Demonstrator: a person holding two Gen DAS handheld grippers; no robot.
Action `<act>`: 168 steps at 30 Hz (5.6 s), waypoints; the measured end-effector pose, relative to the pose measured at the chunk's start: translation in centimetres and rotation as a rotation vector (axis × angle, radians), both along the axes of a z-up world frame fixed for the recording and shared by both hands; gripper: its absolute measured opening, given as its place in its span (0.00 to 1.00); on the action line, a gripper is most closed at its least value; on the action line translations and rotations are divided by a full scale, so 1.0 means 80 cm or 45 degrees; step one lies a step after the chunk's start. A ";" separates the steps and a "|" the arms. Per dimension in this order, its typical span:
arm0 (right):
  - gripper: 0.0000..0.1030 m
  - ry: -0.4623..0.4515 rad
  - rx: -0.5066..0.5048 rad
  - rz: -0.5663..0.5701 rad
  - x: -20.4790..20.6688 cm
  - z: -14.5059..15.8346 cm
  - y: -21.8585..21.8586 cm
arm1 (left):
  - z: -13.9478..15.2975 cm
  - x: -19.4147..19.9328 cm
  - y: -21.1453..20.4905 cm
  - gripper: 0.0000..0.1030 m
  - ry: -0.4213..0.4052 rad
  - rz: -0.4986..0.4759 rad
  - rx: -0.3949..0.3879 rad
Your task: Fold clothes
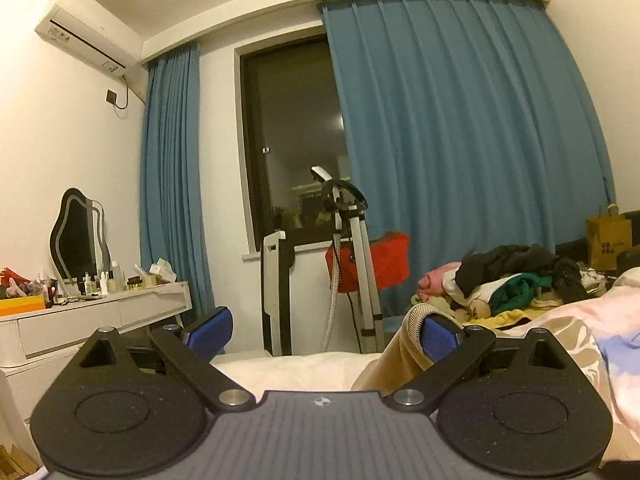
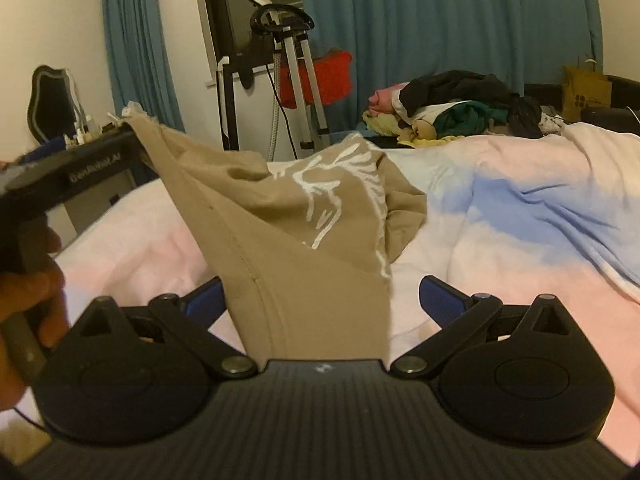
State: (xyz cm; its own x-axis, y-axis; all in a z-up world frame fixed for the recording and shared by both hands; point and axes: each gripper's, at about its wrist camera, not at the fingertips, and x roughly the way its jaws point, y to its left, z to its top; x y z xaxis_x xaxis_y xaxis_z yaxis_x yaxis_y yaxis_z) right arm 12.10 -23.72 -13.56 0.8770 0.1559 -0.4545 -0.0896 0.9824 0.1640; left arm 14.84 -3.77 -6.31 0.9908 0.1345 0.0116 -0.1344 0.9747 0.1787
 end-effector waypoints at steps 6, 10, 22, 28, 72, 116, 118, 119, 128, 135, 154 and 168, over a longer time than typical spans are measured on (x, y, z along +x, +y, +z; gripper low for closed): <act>1.00 -0.027 0.092 -0.287 0.006 -0.008 -0.038 | -0.008 0.008 0.000 0.96 0.022 0.009 0.050; 1.00 0.154 0.103 -0.350 0.013 -0.021 -0.043 | -0.008 0.002 -0.009 0.96 -0.019 0.068 0.064; 1.00 -0.380 0.018 -0.707 -0.060 0.039 -0.068 | -0.006 -0.007 0.001 0.97 0.040 0.125 0.019; 1.00 -0.445 -0.043 -0.712 -0.059 0.048 -0.065 | -0.022 -0.004 -0.006 0.97 0.160 0.104 0.086; 1.00 -0.541 0.010 -0.397 -0.071 0.343 -0.086 | 0.314 -0.151 0.076 1.00 -0.097 0.128 -0.326; 1.00 -0.406 -0.099 -0.379 0.181 0.365 -0.063 | 0.328 0.221 0.114 1.00 0.232 0.075 -0.438; 1.00 -0.367 -0.137 -0.391 0.243 0.321 -0.063 | 0.276 0.288 0.112 1.00 0.274 0.095 -0.421; 1.00 -0.355 -0.157 -0.384 0.270 0.297 -0.063 | 0.249 0.321 0.112 1.00 0.297 0.104 -0.414; 1.00 0.020 -0.284 -0.265 0.450 0.048 -0.060 | -0.007 0.528 0.139 0.98 0.847 0.062 -0.460; 1.00 0.256 -0.313 0.099 0.479 -0.012 -0.033 | -0.040 0.542 0.139 1.00 1.135 -0.159 -0.408; 1.00 -0.192 -0.069 0.079 0.123 0.123 -0.016 | 0.107 0.104 0.088 1.00 0.579 -0.184 -0.359; 1.00 -0.325 0.138 0.022 -0.059 0.111 -0.032 | 0.072 -0.028 0.112 1.00 0.659 -0.161 -0.649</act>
State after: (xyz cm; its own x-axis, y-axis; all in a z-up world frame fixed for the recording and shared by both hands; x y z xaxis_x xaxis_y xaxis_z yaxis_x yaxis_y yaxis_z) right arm 7.39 -26.29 -4.66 0.9577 0.2075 -0.1992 -0.1581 0.9583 0.2379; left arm 12.57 5.21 -0.57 0.8610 -0.1171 -0.4949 -0.0370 0.9561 -0.2906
